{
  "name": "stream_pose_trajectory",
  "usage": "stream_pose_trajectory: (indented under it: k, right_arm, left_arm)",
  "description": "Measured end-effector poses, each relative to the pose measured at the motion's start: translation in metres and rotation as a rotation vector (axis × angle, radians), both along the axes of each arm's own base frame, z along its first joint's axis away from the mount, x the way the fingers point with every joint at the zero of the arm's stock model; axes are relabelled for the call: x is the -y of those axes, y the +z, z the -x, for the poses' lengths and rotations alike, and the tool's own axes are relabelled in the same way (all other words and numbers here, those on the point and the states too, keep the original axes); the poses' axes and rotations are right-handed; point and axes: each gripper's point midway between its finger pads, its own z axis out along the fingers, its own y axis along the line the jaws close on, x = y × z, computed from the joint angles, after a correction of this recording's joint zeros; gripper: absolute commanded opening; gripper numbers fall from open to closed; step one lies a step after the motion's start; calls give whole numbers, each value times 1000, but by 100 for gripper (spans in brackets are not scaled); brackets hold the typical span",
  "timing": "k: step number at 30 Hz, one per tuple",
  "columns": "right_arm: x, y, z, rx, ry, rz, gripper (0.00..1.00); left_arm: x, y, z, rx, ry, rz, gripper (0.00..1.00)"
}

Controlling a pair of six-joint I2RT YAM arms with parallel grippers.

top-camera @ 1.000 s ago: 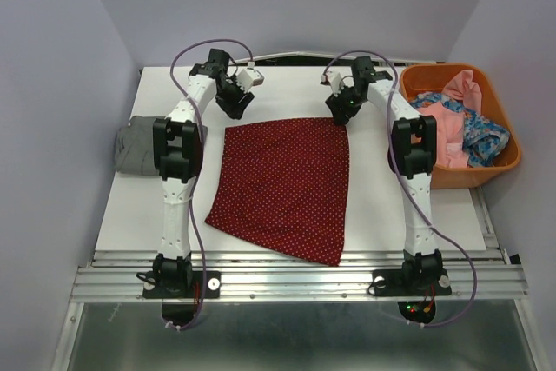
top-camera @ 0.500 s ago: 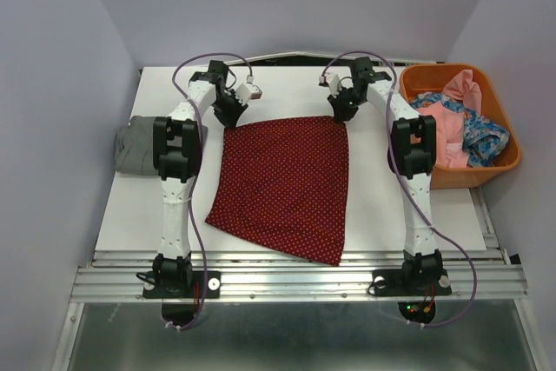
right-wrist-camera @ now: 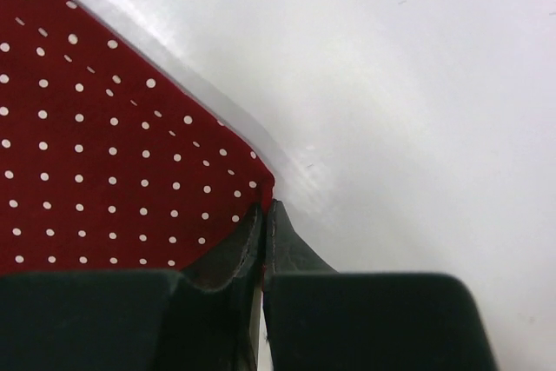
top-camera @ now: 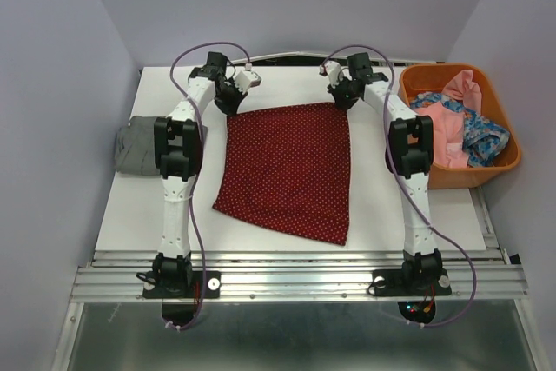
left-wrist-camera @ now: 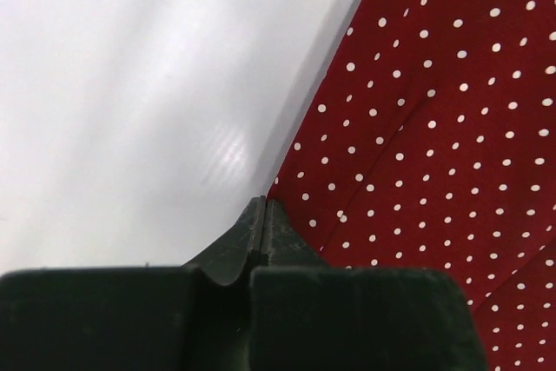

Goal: Fold and stack the skirts
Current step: Fold the skirt

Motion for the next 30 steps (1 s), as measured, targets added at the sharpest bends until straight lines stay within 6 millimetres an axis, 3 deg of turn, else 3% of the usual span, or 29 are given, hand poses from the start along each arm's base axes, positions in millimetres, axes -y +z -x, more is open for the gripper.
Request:
stream_pose_trajectory:
  k: [8,13,17,20,23,27,30]
  right_arm:
    - [9,41,-53,222,-135,-22,1]
    - [12,73,-72,329,-160,-52,1]
    - [13,102,-73,377,-160,-65,1]
    - [12,135,-62,414,-143,-86,1]
    - [9,171,-37,437,-110,-118,1]
    - [2,195,5,416,-41,-164,1]
    - [-5,187,35,355,10,-193,1]
  left_arm:
    - [8,28,-43,191,92,80,0]
    - [9,81,-63,350,115,119,0]
    - [8,125,-68,446,111,139,0]
    - [5,156,-60,510,92,145,0]
    - [1,171,-35,532,46,128,0]
    - [-5,164,8,533,-27,90,0]
    - [-10,145,38,509,-77,59,0]
